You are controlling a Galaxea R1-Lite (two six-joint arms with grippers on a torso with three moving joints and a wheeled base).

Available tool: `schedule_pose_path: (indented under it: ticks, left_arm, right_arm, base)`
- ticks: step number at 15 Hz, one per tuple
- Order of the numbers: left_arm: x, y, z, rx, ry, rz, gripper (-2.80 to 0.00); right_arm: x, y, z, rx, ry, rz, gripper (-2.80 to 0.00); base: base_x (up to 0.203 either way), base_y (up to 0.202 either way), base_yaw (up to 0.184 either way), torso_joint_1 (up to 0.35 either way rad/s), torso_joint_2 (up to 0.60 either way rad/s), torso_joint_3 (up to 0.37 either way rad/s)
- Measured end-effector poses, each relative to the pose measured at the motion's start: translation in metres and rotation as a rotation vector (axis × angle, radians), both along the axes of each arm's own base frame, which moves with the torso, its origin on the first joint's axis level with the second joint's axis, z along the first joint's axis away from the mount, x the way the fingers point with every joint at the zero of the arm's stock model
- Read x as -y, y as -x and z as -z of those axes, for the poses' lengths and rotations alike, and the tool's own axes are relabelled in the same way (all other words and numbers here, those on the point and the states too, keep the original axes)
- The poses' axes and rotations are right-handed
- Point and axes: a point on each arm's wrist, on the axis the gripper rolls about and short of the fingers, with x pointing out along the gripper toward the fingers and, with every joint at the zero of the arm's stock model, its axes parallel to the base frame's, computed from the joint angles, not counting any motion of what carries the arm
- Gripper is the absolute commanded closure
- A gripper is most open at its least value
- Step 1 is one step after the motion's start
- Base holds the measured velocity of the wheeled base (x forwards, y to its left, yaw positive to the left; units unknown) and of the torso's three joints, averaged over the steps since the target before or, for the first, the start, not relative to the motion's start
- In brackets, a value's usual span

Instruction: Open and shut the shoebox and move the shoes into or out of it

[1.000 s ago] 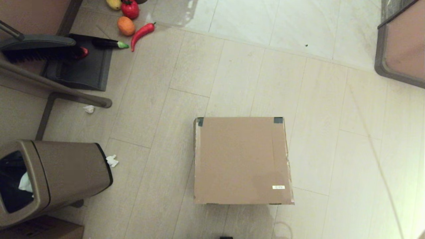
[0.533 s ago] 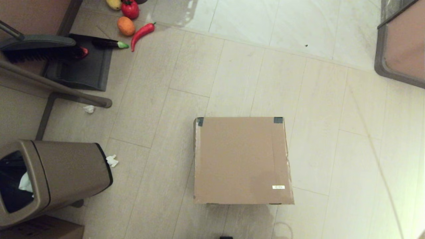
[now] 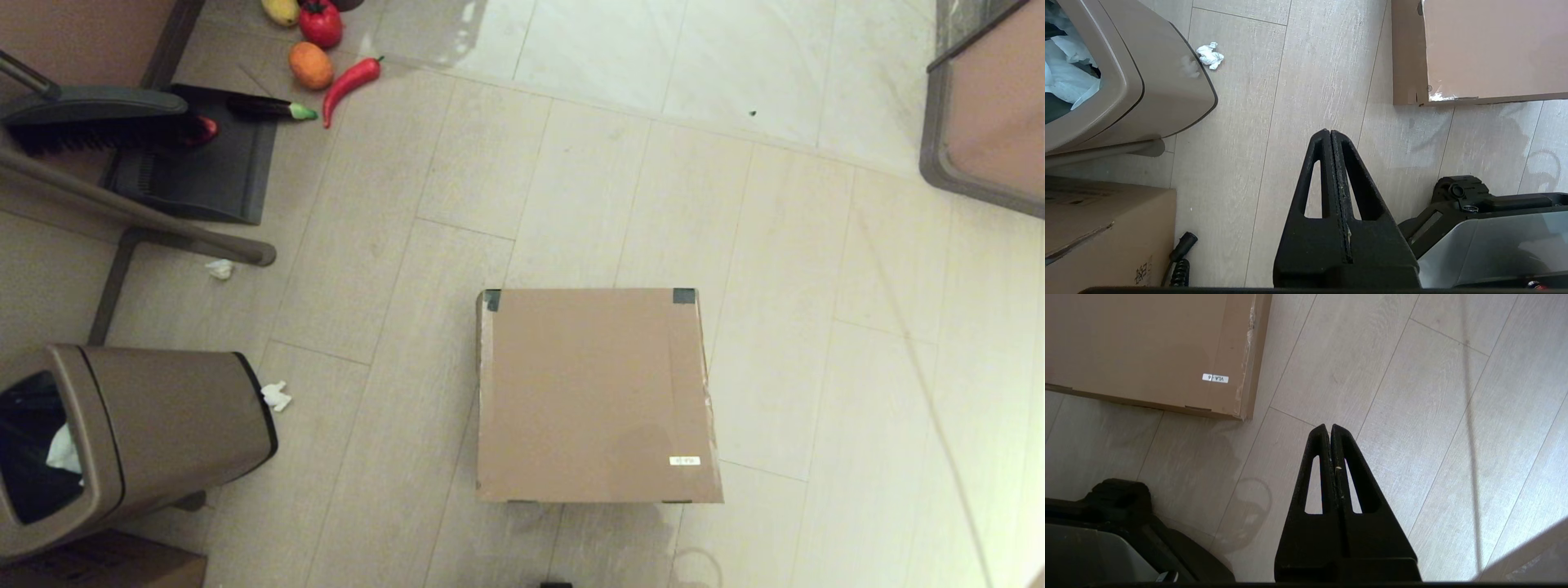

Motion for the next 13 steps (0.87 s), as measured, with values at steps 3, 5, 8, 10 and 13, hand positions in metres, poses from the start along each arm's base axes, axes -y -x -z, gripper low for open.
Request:
schedule_pose_path:
  ticks: [3,5,8,10,13]
  left_arm:
    - [-0.0001,0.0001,0.0005,0.002,-0.004,-0.002,0.00]
    - [-0.0001,0.0001,0.0007,0.001,-0.003,-0.006,0.00]
    - [-0.0002,0.0002,0.0007,0.002,0.002,-0.009,0.00]
    - [-0.0002,0.0002,0.0007,0.002,0.003,-0.011,0.00]
    - [-0.0003,0.0002,0.0007,0.002,0.004,-0.016,0.00]
  right_arm:
    - [0.0000,0.0005,0.0004,0.006,0.000,0.001,0.00]
    - [0.0000,0.0007,0.0004,0.008,-0.001,0.001,0.00]
    - [0.0000,0.0007,0.0006,0.008,-0.003,0.002,0.00]
    - [0.0000,0.0007,0.0006,0.008,0.000,0.002,0.00]
    - [0.0000,0.0007,0.0007,0.008,0.001,0.002,0.00]
  base:
    - [0.000,0.000,0.000,0.000,0.00,0.000]
    - [0.000,0.000,0.000,0.000,0.00,0.000]
    - [0.000,0.000,0.000,0.000,0.00,0.000]
    - [0.000,0.000,0.000,0.000,0.00,0.000]
    - [0.000,0.000,0.000,0.000,0.00,0.000]
